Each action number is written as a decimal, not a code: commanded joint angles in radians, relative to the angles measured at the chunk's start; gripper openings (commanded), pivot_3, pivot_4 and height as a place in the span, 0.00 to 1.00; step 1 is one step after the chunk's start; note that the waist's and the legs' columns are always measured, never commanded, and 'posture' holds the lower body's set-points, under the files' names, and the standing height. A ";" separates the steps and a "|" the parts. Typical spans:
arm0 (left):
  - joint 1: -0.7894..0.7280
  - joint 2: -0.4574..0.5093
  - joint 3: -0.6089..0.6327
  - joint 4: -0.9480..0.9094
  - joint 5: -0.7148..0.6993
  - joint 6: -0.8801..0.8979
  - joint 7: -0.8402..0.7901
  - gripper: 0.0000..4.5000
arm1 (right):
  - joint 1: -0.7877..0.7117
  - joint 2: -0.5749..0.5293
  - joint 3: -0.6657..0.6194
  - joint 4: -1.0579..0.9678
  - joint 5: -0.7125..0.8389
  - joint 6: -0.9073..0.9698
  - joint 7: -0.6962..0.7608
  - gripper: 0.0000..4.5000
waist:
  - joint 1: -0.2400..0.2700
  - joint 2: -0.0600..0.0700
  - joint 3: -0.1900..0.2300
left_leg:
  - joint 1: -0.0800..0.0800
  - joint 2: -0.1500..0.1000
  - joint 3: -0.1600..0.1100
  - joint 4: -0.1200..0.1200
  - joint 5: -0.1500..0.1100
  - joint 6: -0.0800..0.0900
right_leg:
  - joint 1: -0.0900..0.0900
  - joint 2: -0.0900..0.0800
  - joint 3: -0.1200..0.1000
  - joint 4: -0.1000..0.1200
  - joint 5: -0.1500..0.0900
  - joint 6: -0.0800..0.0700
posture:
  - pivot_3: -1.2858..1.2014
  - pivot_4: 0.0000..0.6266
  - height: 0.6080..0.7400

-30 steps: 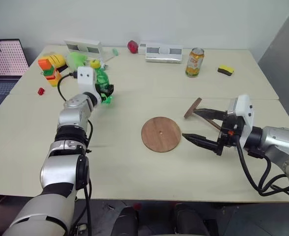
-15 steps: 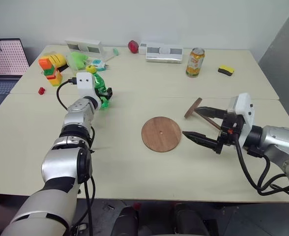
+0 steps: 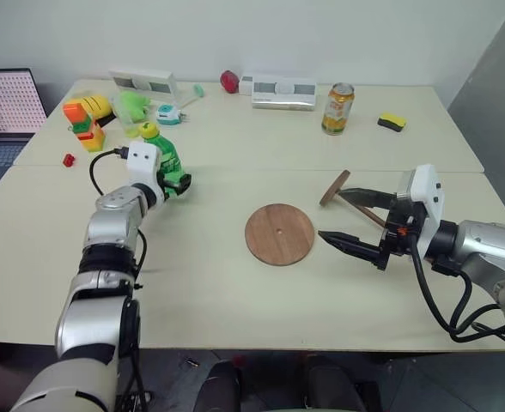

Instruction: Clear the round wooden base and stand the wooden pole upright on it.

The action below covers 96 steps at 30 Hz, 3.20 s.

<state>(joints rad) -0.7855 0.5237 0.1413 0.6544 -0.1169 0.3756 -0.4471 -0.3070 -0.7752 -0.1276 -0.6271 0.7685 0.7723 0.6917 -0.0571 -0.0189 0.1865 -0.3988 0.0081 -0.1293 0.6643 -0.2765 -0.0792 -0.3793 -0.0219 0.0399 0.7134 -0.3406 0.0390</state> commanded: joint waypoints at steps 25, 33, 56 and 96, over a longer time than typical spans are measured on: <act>0.391 0.512 0.045 -0.928 -0.323 0.239 -0.696 0.99 | -0.080 -0.121 -0.030 0.142 -0.040 0.072 0.021 1.00 | 0.008 0.001 0.000 | 0.004 0.002 0.004 -0.002 -0.002 0.004 | 0.002 0.001 0.002 0.000 0.000 0.000 | 0.52 0.24 1.00; 0.230 0.474 -0.092 -0.868 -0.415 0.102 -0.979 0.99 | -0.395 -0.258 0.212 0.358 -0.112 0.412 0.065 1.00 | 0.007 0.003 0.001 | 0.002 0.002 0.007 -0.003 -0.002 0.004 | 0.000 0.001 0.004 -0.002 0.000 0.000 | 0.52 0.24 1.00; 0.163 0.362 -0.194 -0.804 -0.401 0.052 -1.060 1.00 | -0.822 -0.069 0.888 1.050 -0.657 0.282 0.424 0.74 | -0.025 0.003 0.001 | -0.002 0.002 0.007 -0.002 -0.002 0.004 | -0.008 0.001 0.005 0.001 0.000 0.000 | 0.52 0.24 1.00; 0.279 0.412 -0.148 -0.841 -0.402 0.075 -0.988 1.00 | -0.253 0.659 0.235 0.273 -0.494 -0.151 -0.122 0.05 | -0.031 0.003 0.001 | -0.001 0.002 0.006 -0.002 0.000 0.000 | -0.007 0.002 0.005 0.004 0.000 -0.001 | 0.52 0.24 1.00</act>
<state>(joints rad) -0.5071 0.9179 -0.0323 -0.1598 -0.5087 0.4545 -1.4324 -0.5678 -0.1107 0.0767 -0.3260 0.3012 0.7215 0.5776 -0.0882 -0.0163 0.1872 -0.3999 0.0101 -0.1234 0.6623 -0.2767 -0.0788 -0.3867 -0.0200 0.0448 0.7176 -0.3405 0.0385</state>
